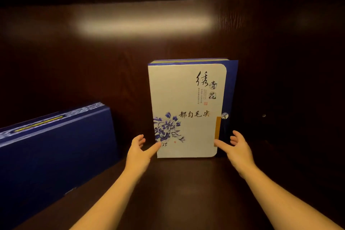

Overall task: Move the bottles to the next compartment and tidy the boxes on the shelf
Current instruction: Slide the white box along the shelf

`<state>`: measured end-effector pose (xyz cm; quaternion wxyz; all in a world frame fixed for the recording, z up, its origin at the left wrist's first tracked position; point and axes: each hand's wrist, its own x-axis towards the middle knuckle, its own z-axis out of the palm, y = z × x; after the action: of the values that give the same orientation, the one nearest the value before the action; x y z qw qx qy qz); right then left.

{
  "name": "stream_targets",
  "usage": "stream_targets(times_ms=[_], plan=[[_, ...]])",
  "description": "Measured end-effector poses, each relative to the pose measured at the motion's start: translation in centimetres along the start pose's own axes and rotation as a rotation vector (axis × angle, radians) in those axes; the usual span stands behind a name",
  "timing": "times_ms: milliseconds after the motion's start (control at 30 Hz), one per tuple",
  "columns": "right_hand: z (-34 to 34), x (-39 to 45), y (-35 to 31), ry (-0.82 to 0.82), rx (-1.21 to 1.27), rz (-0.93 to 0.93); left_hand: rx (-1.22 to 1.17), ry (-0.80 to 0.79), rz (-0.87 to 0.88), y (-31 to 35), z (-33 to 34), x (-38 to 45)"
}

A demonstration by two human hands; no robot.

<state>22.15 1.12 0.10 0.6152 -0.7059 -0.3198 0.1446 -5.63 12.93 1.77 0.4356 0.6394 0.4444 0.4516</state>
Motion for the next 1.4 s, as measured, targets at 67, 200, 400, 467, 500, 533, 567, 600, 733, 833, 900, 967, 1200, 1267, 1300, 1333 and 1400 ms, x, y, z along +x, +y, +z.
stream_targets(times_ms=[67, 200, 400, 467, 500, 533, 567, 600, 733, 833, 900, 967, 1200, 1267, 1300, 1333, 1400], plan=[[0.9, 2.6, 0.6, -0.033, 0.046, -0.008, 0.033, -0.014, -0.005, -0.7, 2.0, 2.5], [2.3, 6.4, 1.8, -0.190, 0.197, -0.019, -0.041, -0.056, -0.036, -1.9, 4.6, 6.5], [2.5, 8.1, 3.4, -0.305, 0.264, -0.004, -0.159, -0.168, -0.043, -3.8, 6.5, 8.6], [2.5, 7.9, 3.6, -0.310, 0.282, -0.006, -0.168, -0.159, -0.032, -3.9, 6.6, 8.2], [2.4, 7.6, 3.6, -0.309, 0.283, -0.003, -0.173, -0.151, -0.033, -3.8, 6.5, 7.9], [2.2, 7.3, 3.5, -0.309, 0.282, 0.001, -0.176, -0.147, -0.034, -3.7, 6.4, 7.4], [1.9, 6.8, 3.4, -0.308, 0.286, 0.006, -0.179, -0.147, -0.032, -3.5, 6.4, 6.8], [1.4, 6.3, 3.2, -0.307, 0.288, 0.011, -0.184, -0.149, -0.027, -3.3, 6.3, 6.0], [-1.8, 3.0, 2.7, -0.301, 0.278, 0.006, -0.203, -0.162, -0.002, -2.4, 6.5, 1.8], [-4.8, -0.3, 2.2, -0.298, 0.271, -0.010, -0.193, -0.181, 0.046, -1.4, 6.4, -1.9], [-6.8, -2.8, 1.9, -0.284, 0.264, -0.015, -0.196, -0.192, 0.072, -0.7, 6.2, -4.6], [-8.6, -5.1, 1.8, -0.267, 0.265, -0.024, -0.184, -0.193, 0.098, -0.1, 6.1, -7.1], [-13.4, -11.3, 1.6, -0.196, 0.213, -0.020, -0.183, -0.224, 0.103, 1.1, 6.1, -13.7], [-14.2, -12.3, 1.8, -0.188, 0.204, -0.014, -0.197, -0.228, 0.085, 1.0, 6.2, -14.8], [-14.5, -12.5, 2.0, -0.189, 0.196, -0.011, -0.203, -0.234, 0.074, 0.9, 6.3, -15.3], [-14.8, -12.7, 2.2, -0.193, 0.191, -0.006, -0.204, -0.238, 0.065, 0.8, 6.3, -15.7], [-15.0, -12.8, 2.6, -0.204, 0.191, 0.000, -0.195, -0.239, 0.051, 0.7, 6.4, -16.1]])
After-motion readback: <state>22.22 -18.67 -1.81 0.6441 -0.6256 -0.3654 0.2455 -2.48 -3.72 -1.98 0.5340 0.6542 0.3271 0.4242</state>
